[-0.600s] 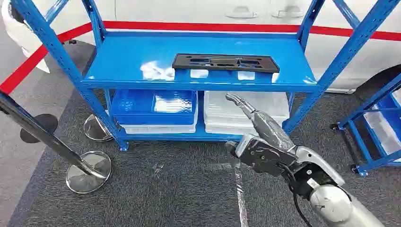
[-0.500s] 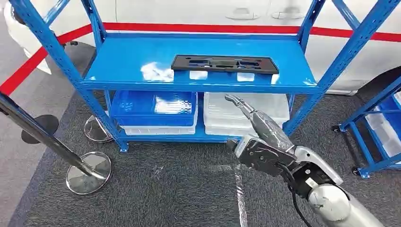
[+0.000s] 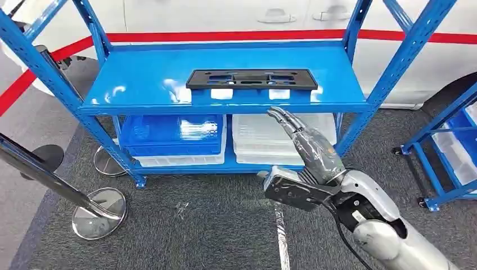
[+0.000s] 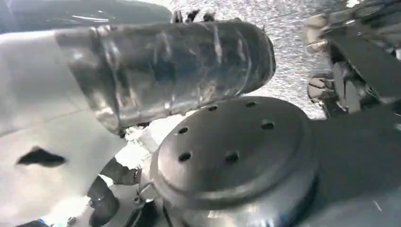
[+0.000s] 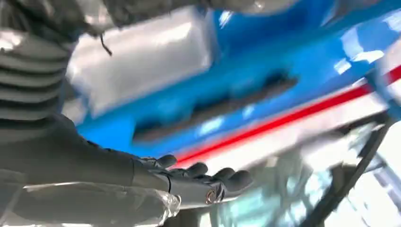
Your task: Take the parts from the cabinet and place them on the table.
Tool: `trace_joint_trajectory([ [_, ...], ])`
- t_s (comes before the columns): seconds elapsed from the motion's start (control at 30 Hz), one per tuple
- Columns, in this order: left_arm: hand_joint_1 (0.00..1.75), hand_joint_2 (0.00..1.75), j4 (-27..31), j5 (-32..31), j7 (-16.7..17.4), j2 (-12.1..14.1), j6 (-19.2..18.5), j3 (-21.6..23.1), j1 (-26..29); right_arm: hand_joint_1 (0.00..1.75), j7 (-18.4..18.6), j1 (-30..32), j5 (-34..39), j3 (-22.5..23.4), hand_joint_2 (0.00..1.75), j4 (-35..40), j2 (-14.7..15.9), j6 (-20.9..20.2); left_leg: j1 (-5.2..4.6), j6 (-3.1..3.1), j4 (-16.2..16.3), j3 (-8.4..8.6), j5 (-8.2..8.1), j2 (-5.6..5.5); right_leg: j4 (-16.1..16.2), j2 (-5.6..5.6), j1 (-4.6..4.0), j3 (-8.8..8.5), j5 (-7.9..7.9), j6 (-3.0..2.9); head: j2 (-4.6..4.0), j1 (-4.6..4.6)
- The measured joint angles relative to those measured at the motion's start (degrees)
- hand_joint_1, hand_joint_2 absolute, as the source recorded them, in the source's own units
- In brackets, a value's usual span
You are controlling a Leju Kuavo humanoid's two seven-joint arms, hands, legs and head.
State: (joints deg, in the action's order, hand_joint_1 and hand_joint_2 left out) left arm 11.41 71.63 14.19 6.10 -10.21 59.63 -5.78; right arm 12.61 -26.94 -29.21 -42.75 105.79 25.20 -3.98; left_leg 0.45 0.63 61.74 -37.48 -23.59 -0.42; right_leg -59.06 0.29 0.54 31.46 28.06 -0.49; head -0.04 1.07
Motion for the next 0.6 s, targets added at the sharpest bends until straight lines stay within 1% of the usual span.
trace_joint_trajectory([
  [0.03, 0.00, 0.00, 0.0, 0.0, 0.0, 0.1, 0.1, 0.0, 0.0, 0.00, 0.0, -0.1, -2.4, -0.3, 1.75, -0.1, 0.0, 0.0, -0.37, 0.29, -0.5, 0.91, -1.01, 0.03, 0.0, -0.05, -0.24, 0.03, 0.21, 0.25, 0.00, -0.24],
  [0.07, 0.00, 0.00, 0.0, 0.0, 0.0, 0.1, 0.1, 0.0, -0.1, 0.00, 0.0, -0.2, -4.1, -0.7, 1.75, -0.1, -0.1, 0.0, -0.53, 0.42, -2.1, 1.35, -1.41, 0.01, -0.1, 0.03, -0.22, 0.27, 0.26, 0.51, 0.00, -0.22],
  [0.1, 0.00, 0.00, 0.0, 0.0, 0.0, 0.1, 0.1, 0.0, -0.3, 0.00, -0.1, -0.1, -6.1, -0.9, 1.75, -0.1, -0.3, 0.0, -0.64, 0.41, -2.0, 1.17, -1.63, 0.03, 0.0, -0.04, -0.07, 0.47, 0.19, 0.71, 0.00, 0.07],
  [0.13, 0.00, 0.00, 0.0, 0.0, 0.0, 0.1, 0.2, 0.0, -0.3, 0.00, -0.2, -0.1, -8.3, -1.1, 1.75, -0.1, -0.6, 0.1, -0.73, 0.58, -2.1, 1.15, -1.74, -0.01, 0.3, -0.05, -0.02, 0.34, 0.24, 0.94, 0.00, 0.00],
  [0.17, 0.00, 0.00, 0.0, 0.0, 0.0, 0.1, 0.2, 0.0, -0.4, 0.00, -0.3, -0.1, -10.4, -1.2, 1.75, 0.0, -1.0, 0.1, -0.53, 0.79, -2.7, 1.52, -1.70, 0.03, 0.5, -0.05, -0.21, 0.02, 0.38, 1.34, 0.00, 0.15],
  [0.2, 0.00, 0.00, 0.0, 0.0, 0.0, 0.0, 0.1, 0.0, -0.3, 0.00, -0.5, 0.0, -12.2, -1.2, 1.75, 0.1, -1.2, 0.2, 0.09, 1.01, -3.5, 2.48, -1.55, 0.11, 0.0, -0.18, -0.01, 0.09, 0.98, 1.67, 0.00, 0.00],
  [0.23, 0.00, 0.00, 0.0, 0.0, 0.1, 0.0, 0.2, 0.0, -0.2, 0.00, -0.6, -0.1, -13.4, -1.3, 1.75, 0.1, -1.3, 0.2, 0.11, 1.34, -3.8, 3.05, -1.74, 0.13, -2.2, -0.18, -0.22, 0.91, 2.00, 1.79, 0.00, -0.29],
  [0.27, 0.00, 0.00, 0.0, 0.0, 0.1, 0.0, 0.2, 0.0, -0.2, 0.00, -0.6, -0.2, -14.1, -1.4, 1.75, 0.1, -1.3, 0.2, 0.10, 1.68, -3.8, 3.28, -1.94, 0.18, -6.1, -0.07, -0.06, 3.00, 3.61, 1.89, 0.00, -0.42],
  [0.3, 0.00, 0.00, 0.0, 0.0, 0.1, 0.0, 0.2, 0.0, -0.2, 0.00, -0.6, -0.1, -14.4, -1.5, 1.75, 0.0, -1.4, 0.2, 0.10, 1.82, -3.8, 3.39, -2.12, 0.17, -10.6, -0.09, 0.04, 5.65, 5.15, 2.03, 0.00, -0.41],
  [0.33, 0.00, 0.00, 0.0, 0.0, 0.1, 0.0, 0.2, 0.0, -0.3, 0.00, -0.6, 0.2, -14.7, -1.6, 1.75, 0.0, -1.6, 0.2, 0.08, 1.95, -3.7, 3.52, -2.41, 0.14, -14.9, -0.10, 0.16, 8.41, 6.27, 2.20, 0.00, -0.44],
  [0.37, 0.00, 0.00, 0.0, 0.0, 0.1, 0.0, 0.2, 0.0, -0.3, 0.00, -0.6, 0.3, -15.4, -1.8, 1.75, -0.1, -1.7, 0.3, 0.08, 1.93, -3.6, 3.70, -2.69, 0.06, -17.2, -0.11, 0.26, 10.38, 6.14, 2.37, 0.00, -0.44],
  [0.4, 0.00, 0.00, 0.0, 0.0, 0.1, 0.0, 0.2, 0.0, -0.3, 0.00, -0.6, 0.3, -16.3, -1.8, 1.75, -0.1, -1.8, 0.4, 0.09, 1.87, -3.5, 3.99, -2.97, -0.03, -16.5, -0.12, 0.42, 10.69, 4.66, 2.48, 0.00, -0.46],
  [0.43, 0.00, 0.00, 0.0, -0.1, 0.1, 0.0, 0.2, 0.0, -0.2, 0.00, -0.6, 0.2, -17.7, -1.8, 1.75, -0.1, -2.0, 0.5, 0.11, 1.73, -3.3, 4.46, -3.42, -0.12, -13.1, -0.14, 0.62, 9.63, 1.71, 2.53, 0.00, -0.44],
  [0.47, 0.00, 0.00, 0.0, -0.2, 0.1, -0.1, 0.1, 0.0, -0.2, 0.00, -0.6, 0.2, -19.0, -1.8, 1.75, -0.1, -2.1, 0.5, 0.17, 1.55, -3.0, 4.92, -3.92, -0.17, -8.6, -0.20, 0.74, 7.79, -1.42, 2.54, 0.00, -0.44],
  [0.5, 0.00, 0.00, 0.0, -0.3, 0.2, -0.1, 0.1, 0.0, -0.2, 0.00, -0.7, 0.2, -20.1, -1.8, 1.75, -0.2, -2.4, 0.5, 0.22, 1.26, -2.7, 5.35, -4.49, -0.22, -3.6, -0.30, 0.78, 5.67, -4.21, 2.45, 0.00, -0.48],
  [0.53, 0.00, 0.00, 0.0, -0.4, 0.1, -0.1, 0.1, 0.0, -0.1, 0.00, -0.7, 0.1, -20.9, -1.8, 1.75, -0.5, -2.6, 0.5, 0.16, 0.86, -2.7, 5.35, -4.81, -0.22, -2.5, -0.33, 0.66, 4.98, -2.95, 2.30, 0.00, -0.48],
  [0.57, 0.00, 0.00, 0.0, -0.6, 0.1, -0.1, -0.1, 0.0, -0.3, 0.00, -0.8, 0.0, -21.4, -1.8, 1.75, -0.7, -3.0, 0.5, -0.18, 0.36, -2.1, 5.06, -5.14, -0.29, -0.6, -0.24, 0.32, 4.24, -2.74, 2.00, 0.00, -0.55],
  [0.6, 0.00, 0.00, 0.0, -0.7, 0.0, -0.1, -0.2, 0.1, -0.4, 0.00, -1.1, 0.0, -21.8, -1.8, 1.75, -1.2, -3.2, 0.7, -0.04, 0.02, -2.5, 4.93, -4.97, -0.29, -1.2, -0.12, 0.36, 4.42, -2.75, 1.69, 0.00, -0.31],
])
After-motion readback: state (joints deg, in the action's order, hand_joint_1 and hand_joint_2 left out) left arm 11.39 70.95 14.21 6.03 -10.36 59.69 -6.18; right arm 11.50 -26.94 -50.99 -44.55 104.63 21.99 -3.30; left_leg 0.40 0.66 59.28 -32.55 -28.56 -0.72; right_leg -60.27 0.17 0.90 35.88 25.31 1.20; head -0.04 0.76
